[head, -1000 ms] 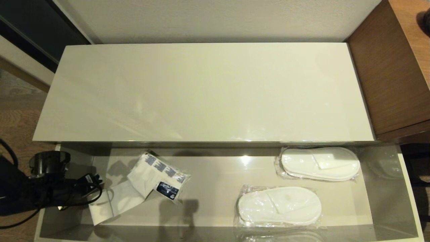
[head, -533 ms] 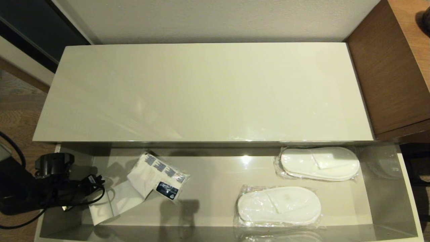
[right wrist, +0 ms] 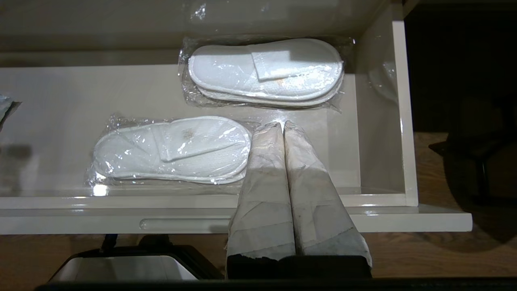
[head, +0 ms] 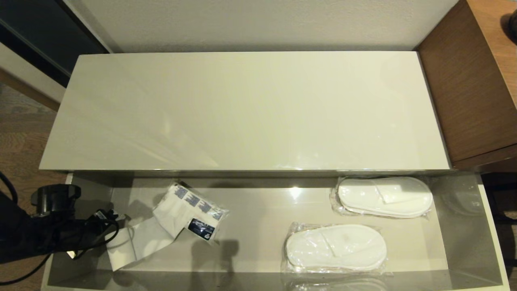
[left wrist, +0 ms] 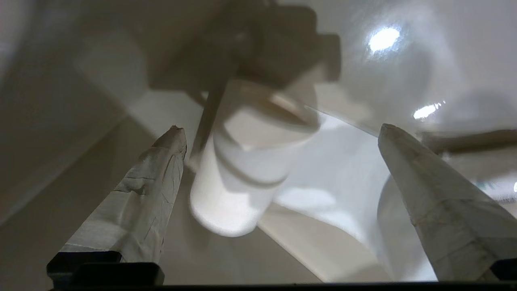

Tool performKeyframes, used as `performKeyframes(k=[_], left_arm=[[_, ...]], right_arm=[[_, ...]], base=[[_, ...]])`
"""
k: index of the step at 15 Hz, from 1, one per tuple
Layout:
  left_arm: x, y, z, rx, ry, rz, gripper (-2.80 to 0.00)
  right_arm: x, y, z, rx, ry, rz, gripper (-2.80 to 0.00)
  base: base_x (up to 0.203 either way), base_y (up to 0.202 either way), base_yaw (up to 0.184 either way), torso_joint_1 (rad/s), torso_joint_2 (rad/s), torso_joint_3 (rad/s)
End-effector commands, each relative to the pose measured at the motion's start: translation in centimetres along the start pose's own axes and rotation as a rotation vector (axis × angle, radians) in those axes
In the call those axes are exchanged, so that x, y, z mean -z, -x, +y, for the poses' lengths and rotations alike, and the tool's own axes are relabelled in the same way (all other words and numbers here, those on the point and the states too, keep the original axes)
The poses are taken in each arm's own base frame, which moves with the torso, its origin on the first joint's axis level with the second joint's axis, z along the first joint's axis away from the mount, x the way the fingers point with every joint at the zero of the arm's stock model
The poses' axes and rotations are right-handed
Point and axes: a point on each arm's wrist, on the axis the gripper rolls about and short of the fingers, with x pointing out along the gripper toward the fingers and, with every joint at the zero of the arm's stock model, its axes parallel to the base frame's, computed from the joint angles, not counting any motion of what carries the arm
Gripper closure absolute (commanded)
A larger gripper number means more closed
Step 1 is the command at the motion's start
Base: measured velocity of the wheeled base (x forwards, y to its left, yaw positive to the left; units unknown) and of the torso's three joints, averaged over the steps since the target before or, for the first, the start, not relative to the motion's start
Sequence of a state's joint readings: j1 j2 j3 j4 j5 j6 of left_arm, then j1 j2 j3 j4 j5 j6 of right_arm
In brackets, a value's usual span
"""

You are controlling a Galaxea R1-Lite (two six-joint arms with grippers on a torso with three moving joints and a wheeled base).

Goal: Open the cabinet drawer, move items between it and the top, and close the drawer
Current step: Take out the roll paper from the drawer

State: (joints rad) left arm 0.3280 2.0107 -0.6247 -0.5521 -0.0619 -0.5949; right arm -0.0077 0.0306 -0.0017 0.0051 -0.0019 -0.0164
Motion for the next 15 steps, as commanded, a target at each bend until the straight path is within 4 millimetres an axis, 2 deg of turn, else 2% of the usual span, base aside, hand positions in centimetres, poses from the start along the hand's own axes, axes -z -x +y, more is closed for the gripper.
performKeyframes(k=[1, 8, 15], left_arm=[[0.8, 1.0, -0.3, 0.015, -0.008, 0.013, -2.8], [3.0, -1.3, -0.3, -0.011, 0.019, 0.125, -2.8], [3.3, -1.7, 0.0, -0.018, 0.044, 0.141, -2.8]], right_arm=[[0.0, 0.0, 0.0, 0.0, 0.0, 0.0, 0.0], [0.0, 0.0, 0.0, 0.0, 0.0, 0.001, 0.0], [0.0, 0.0, 0.0, 0.0, 0.0, 0.001, 0.0]], base=[[0.0, 0.0, 0.0, 0.0, 0.0, 0.0], [0.0, 0.0, 0.0, 0.0, 0.0, 0.0], [0.0, 0.0, 0.0, 0.0, 0.0, 0.0]])
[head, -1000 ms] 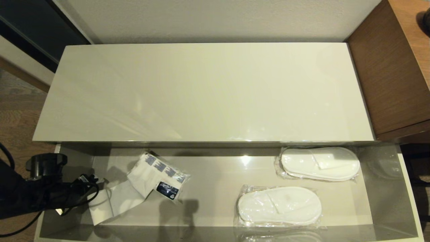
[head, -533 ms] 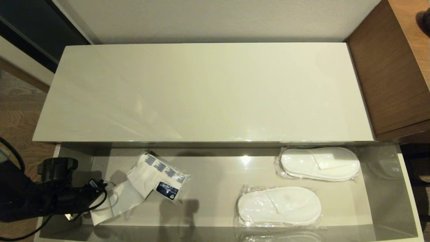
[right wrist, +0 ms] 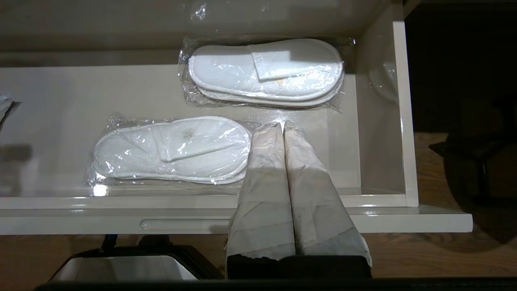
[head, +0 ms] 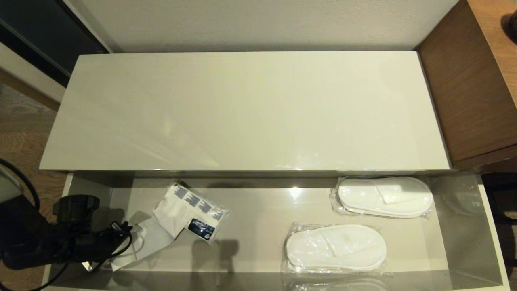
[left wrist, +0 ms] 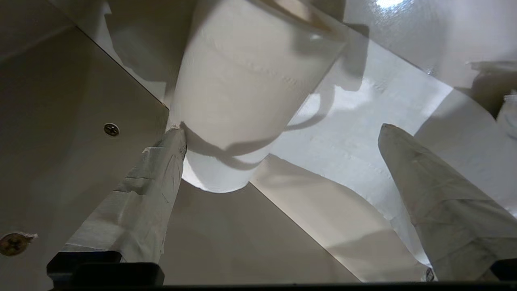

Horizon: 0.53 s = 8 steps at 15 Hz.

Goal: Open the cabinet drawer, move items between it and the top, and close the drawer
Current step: Take out the roll paper from the drawer

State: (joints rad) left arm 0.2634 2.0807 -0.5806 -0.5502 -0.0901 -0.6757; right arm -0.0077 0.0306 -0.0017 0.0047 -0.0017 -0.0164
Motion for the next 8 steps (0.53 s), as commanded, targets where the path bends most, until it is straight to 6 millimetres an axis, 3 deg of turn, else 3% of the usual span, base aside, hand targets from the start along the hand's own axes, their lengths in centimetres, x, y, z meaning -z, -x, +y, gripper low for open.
performKeyframes(k=[1, 8], left_arm=[[-0.11, -0.23, -0.01, 0.002, 0.007, 0.003, -2.8], [-0.95, -0.09, -0.33, 0.021, 0.017, -0.034, -2.8]], right_arm=[[0.0, -0.01, 0.0, 0.0, 0.0, 0.002, 0.0], [0.01, -0.01, 0.0, 0.0, 0.0, 0.003, 0.0]], base=[[0.0, 0.0, 0.0, 0.0, 0.0, 0.0], [0.0, 0.0, 0.0, 0.0, 0.0, 0.0]])
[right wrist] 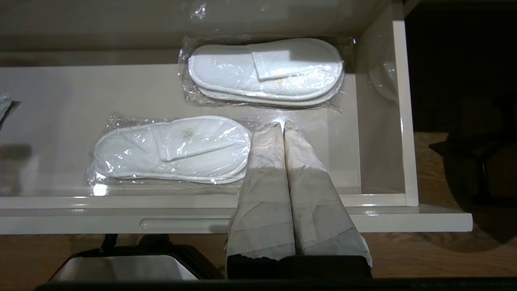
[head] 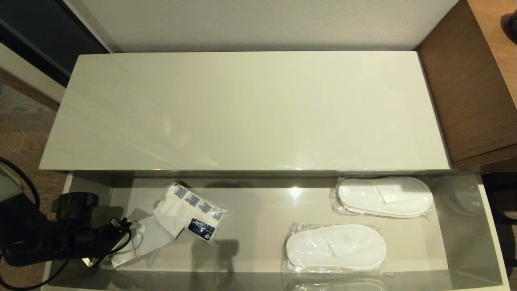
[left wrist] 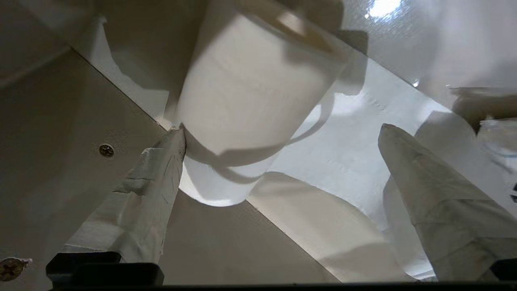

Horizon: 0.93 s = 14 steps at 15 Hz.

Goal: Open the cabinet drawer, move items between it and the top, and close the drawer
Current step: Take out the roll paper from the drawer

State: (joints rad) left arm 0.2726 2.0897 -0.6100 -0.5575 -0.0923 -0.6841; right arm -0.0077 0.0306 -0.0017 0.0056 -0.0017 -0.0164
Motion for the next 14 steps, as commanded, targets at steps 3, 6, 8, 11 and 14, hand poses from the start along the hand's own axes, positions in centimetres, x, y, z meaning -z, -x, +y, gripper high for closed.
performKeyframes(k=[3, 6, 8, 11, 14], left_arm=[[-0.4, 0.2, 0.0, 0.005, 0.009, -0.021, -2.8], [-0.9, 0.5, -0.2, 0.015, 0.004, -0.043, -2.8], [-1.2, 0.6, -0.4, 0.021, 0.007, -0.053, -2.8], [-1.6, 0.6, -0.3, 0.022, 0.012, -0.064, -2.8], [-1.7, 0.3, -0.1, 0.016, 0.019, -0.062, -2.8]], right_arm=[[0.0, 0.0, 0.0, 0.0, 0.0, 0.001, 0.0], [0.0, 0.0, 0.0, 0.0, 0.0, 0.001, 0.0], [0.0, 0.0, 0.0, 0.0, 0.0, 0.002, 0.0], [0.0, 0.0, 0.0, 0.0, 0.0, 0.001, 0.0], [0.0, 0.0, 0.0, 0.0, 0.0, 0.001, 0.0]], base=[[0.0, 0.0, 0.0, 0.0, 0.0, 0.0], [0.0, 0.0, 0.0, 0.0, 0.0, 0.0], [0.0, 0.0, 0.0, 0.0, 0.0, 0.0], [0.0, 0.0, 0.0, 0.0, 0.0, 0.0], [0.0, 0.0, 0.0, 0.0, 0.0, 0.0]])
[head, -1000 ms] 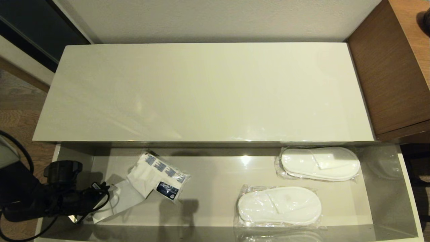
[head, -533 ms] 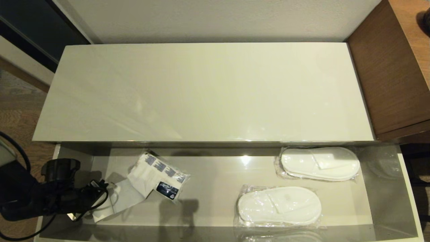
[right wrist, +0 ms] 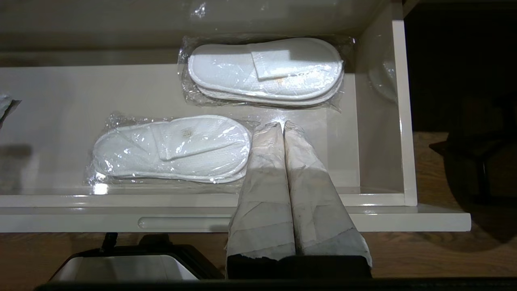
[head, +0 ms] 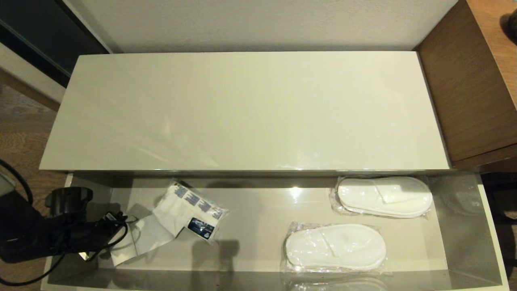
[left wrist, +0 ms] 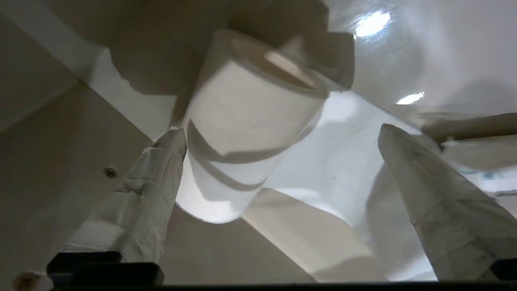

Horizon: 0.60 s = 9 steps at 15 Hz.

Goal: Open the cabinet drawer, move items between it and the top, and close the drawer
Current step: Take out the roll paper from the drawer

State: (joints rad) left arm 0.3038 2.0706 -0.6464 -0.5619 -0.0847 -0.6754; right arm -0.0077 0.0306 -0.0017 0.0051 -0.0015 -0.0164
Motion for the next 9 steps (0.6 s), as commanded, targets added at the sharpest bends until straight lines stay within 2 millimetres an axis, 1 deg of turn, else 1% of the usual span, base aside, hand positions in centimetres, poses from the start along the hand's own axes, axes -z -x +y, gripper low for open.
performKeyframes(k=[1, 4, 9], left_arm=[[-0.04, -0.25, 0.13, -0.002, 0.009, 0.004, -2.8], [-0.12, -0.63, 0.33, -0.008, 0.014, 0.008, -2.8], [0.06, -0.24, 0.65, -0.014, 0.024, 0.018, -2.8]], right_arm=[[0.0, -0.01, 0.0, 0.0, 0.0, 0.001, 0.0], [0.01, -0.01, 0.0, -0.001, 0.001, 0.002, 0.0], [0.0, -0.01, 0.0, 0.0, 0.0, 0.001, 0.0]], base=[[0.0, 0.0, 0.0, 0.0, 0.0, 0.0], [0.0, 0.0, 0.0, 0.0, 0.0, 0.0], [0.0, 0.0, 0.0, 0.0, 0.0, 0.0]])
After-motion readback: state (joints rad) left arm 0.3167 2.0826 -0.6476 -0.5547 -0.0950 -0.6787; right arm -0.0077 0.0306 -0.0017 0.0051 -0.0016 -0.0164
